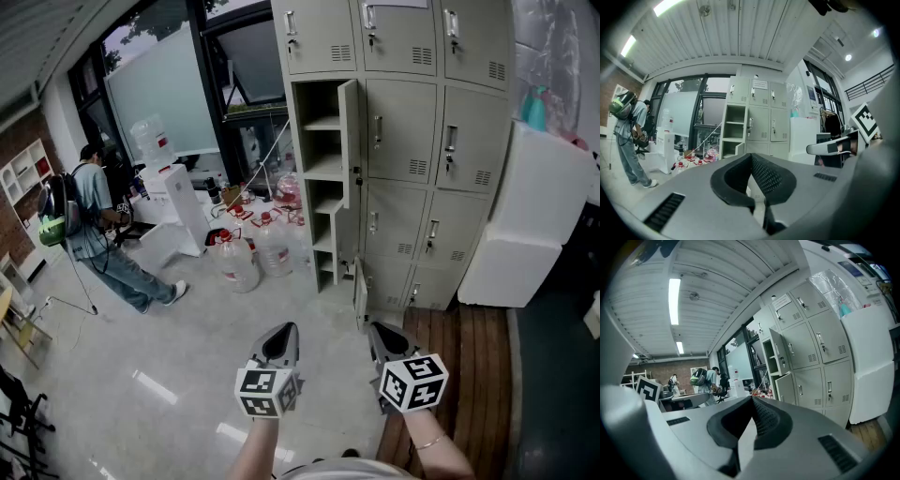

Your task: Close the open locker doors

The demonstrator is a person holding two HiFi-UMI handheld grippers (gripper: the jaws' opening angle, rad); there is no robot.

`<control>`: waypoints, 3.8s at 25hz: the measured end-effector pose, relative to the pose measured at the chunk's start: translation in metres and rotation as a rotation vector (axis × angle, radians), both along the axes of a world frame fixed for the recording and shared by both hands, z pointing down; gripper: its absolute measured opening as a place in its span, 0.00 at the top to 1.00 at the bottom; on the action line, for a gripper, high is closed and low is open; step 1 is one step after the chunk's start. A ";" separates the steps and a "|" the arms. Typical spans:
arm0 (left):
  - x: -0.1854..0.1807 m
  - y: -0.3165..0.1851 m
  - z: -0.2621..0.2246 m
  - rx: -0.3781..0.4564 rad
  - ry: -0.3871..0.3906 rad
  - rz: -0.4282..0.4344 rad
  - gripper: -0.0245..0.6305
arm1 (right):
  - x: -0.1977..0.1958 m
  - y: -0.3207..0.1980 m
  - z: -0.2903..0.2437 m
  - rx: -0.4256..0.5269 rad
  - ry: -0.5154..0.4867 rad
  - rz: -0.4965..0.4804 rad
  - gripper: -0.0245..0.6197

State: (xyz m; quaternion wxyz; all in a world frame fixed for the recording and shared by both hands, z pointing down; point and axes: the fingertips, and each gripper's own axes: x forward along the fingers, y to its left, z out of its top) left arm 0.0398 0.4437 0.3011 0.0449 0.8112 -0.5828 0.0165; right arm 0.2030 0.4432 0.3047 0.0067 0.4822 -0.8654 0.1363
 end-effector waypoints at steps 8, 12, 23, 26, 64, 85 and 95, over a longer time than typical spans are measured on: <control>0.011 -0.003 0.004 -0.011 0.008 -0.007 0.93 | 0.008 -0.005 0.003 0.003 0.006 -0.018 0.96; 0.018 -0.004 0.004 -0.018 0.007 -0.005 0.93 | 0.012 -0.005 0.004 0.008 -0.005 -0.026 0.96; 0.026 -0.012 0.001 -0.010 -0.006 -0.029 0.93 | 0.039 -0.015 -0.006 0.047 -0.089 -0.029 0.92; 0.027 -0.022 -0.008 -0.004 -0.017 -0.033 0.93 | 0.044 -0.031 -0.010 0.045 -0.100 -0.028 0.86; -0.149 -0.477 -0.006 -0.004 -0.001 0.072 0.93 | -0.083 -0.471 -0.064 0.152 -0.005 0.233 0.80; -0.157 -0.568 -0.011 0.012 0.003 0.058 0.93 | -0.073 -0.579 -0.049 0.133 0.104 0.283 0.81; -0.173 -0.591 0.001 -0.014 0.026 -0.007 0.93 | -0.123 -0.611 -0.050 0.182 0.260 0.135 0.80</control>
